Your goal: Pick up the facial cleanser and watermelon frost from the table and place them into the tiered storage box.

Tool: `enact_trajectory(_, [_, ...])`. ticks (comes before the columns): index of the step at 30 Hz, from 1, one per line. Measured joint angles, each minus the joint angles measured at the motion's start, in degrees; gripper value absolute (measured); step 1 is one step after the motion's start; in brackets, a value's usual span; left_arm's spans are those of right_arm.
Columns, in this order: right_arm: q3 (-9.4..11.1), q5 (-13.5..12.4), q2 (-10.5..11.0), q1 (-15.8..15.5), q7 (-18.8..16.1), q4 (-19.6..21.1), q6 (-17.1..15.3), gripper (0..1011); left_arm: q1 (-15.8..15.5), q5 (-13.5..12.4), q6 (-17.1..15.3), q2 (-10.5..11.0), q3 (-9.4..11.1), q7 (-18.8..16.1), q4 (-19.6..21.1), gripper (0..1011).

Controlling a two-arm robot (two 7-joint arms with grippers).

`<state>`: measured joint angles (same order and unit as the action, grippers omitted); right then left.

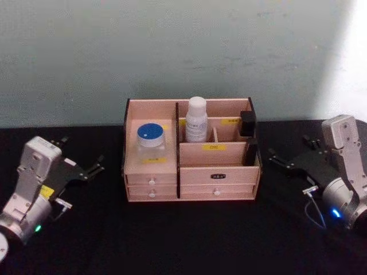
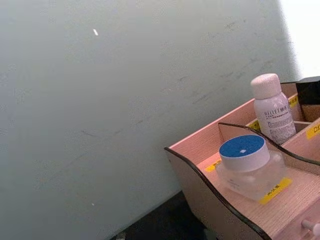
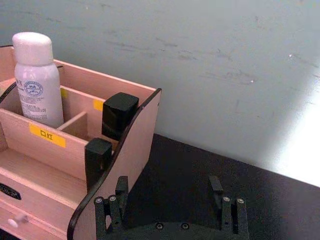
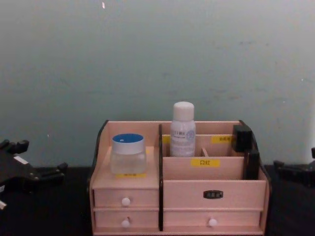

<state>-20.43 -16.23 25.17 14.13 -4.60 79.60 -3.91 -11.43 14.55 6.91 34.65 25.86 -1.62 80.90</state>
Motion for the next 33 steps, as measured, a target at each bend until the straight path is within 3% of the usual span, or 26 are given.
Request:
enact_trajectory(10, [0.4,1.3,-1.3,0.4,-1.2,-1.0,-0.7,1003,0.0,0.0,0.0,0.0,0.0,0.0,0.0,1001])
enact_trajectory(33, [0.3,1.1,-1.1,0.4,-1.2,-0.9,-0.7,1003,0.0,0.0,0.0,0.0,0.0,0.0,0.0,1001])
